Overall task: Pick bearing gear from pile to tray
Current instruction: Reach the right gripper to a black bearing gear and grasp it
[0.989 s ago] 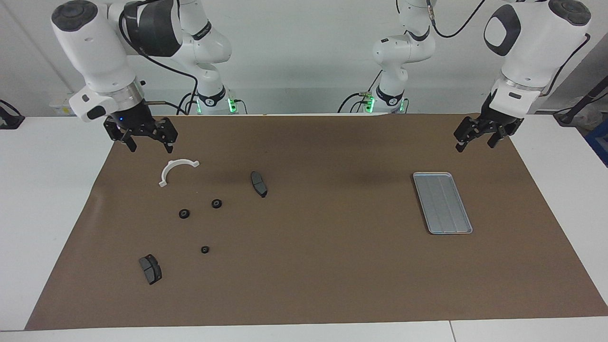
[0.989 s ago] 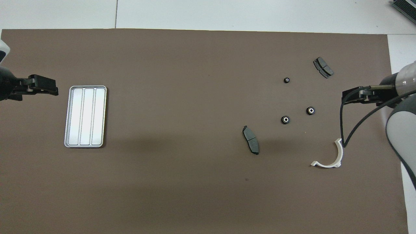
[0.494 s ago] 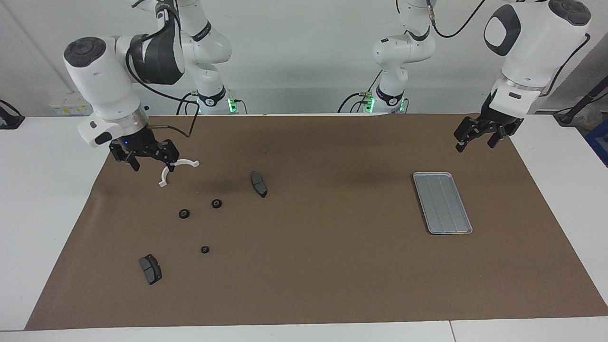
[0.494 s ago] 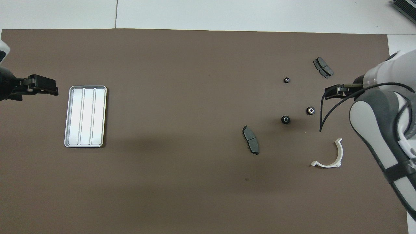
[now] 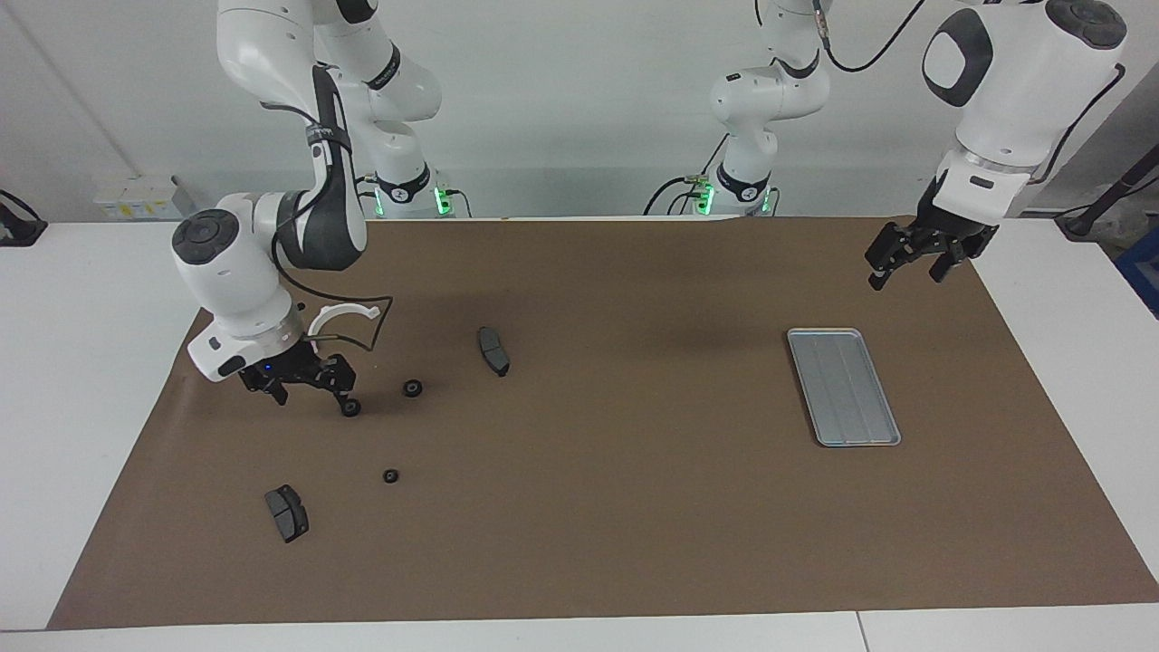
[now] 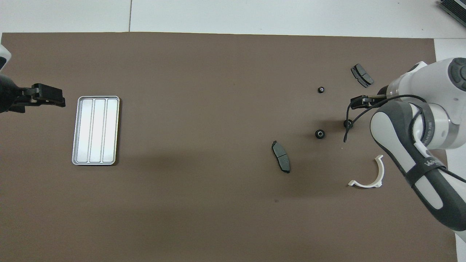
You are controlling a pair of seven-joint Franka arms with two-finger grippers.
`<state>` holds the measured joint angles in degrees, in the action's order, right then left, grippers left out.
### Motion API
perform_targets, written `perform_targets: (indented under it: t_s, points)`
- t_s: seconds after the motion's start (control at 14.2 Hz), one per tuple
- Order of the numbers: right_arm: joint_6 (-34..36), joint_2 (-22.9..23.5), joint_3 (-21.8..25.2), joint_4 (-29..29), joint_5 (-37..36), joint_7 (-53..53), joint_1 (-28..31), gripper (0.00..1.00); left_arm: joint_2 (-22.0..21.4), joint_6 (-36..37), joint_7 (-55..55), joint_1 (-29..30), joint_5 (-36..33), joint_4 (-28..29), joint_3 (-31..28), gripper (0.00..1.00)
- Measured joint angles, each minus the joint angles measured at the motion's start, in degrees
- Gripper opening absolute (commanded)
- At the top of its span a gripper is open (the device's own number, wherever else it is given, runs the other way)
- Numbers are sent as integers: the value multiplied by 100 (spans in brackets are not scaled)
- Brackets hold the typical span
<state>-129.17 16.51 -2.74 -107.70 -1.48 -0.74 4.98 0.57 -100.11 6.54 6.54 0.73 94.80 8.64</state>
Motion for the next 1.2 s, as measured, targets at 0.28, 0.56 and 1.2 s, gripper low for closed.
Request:
perform_targets:
  t_s: [0.28, 0.56, 1.2]
  points:
    - [-549, 205, -9, -339, 0, -88, -13, 100, 0, 0, 0, 0, 0, 0, 0, 100]
    - [-931, 248, -28, -747, 0, -99, -16, 92, 0, 0, 0, 0, 0, 0, 0, 100]
    - [-935, 156, -42, -1012, -1, -118, -23, 19, 0, 0, 0, 0, 0, 0, 0, 100]
